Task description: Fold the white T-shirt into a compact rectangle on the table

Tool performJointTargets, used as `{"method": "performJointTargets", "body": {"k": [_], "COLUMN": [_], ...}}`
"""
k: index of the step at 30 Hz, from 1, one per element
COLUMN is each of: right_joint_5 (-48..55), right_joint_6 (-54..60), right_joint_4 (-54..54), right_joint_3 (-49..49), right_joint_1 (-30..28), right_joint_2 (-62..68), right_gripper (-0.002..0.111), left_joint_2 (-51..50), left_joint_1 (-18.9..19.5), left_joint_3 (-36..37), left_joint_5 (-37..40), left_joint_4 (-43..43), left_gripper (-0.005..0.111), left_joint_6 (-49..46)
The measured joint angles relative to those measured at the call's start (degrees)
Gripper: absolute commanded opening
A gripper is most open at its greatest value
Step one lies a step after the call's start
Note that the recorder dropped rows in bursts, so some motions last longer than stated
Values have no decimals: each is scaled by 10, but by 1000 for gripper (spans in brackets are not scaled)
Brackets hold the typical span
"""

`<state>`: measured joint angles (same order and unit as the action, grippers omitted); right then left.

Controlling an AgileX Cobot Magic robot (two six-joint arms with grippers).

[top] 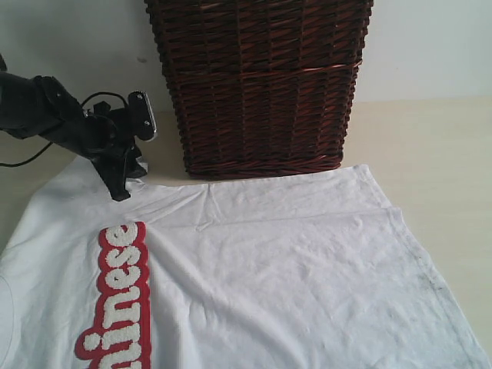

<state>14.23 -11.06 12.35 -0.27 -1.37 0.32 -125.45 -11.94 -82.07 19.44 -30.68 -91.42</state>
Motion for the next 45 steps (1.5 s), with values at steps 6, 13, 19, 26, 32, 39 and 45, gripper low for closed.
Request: {"method": "performJointTargets", "body": {"k": [6,13,19,26,32,39,45], "right_joint_5": [0,0,0,0,0,0,0], "right_joint_6": [0,0,0,0,0,0,0], "right_joint_4": [0,0,0,0,0,0,0], "right_joint_3": [0,0,0,0,0,0,0], "right_joint_1": [0,0,0,0,0,0,0], "right_joint_2": [0,0,0,0,0,0,0], "right_gripper": [23,23,23,23,23,23,23], "left_joint_2": [-19,-23,-21,-13,-13,-25,-44], "left_joint_1": [0,0,0,0,0,0,0], "left_joint_3": [0,0,0,0,0,0,0], "left_joint_5": [-8,-18,-60,-127,-203,-208,-194], "left_joint_4": [0,0,-7,-48,-81,-87,-87], "left_gripper": [34,0,0,0,0,8,36], "left_joint_6": [-13,-14,119,257,364,420,426]}}
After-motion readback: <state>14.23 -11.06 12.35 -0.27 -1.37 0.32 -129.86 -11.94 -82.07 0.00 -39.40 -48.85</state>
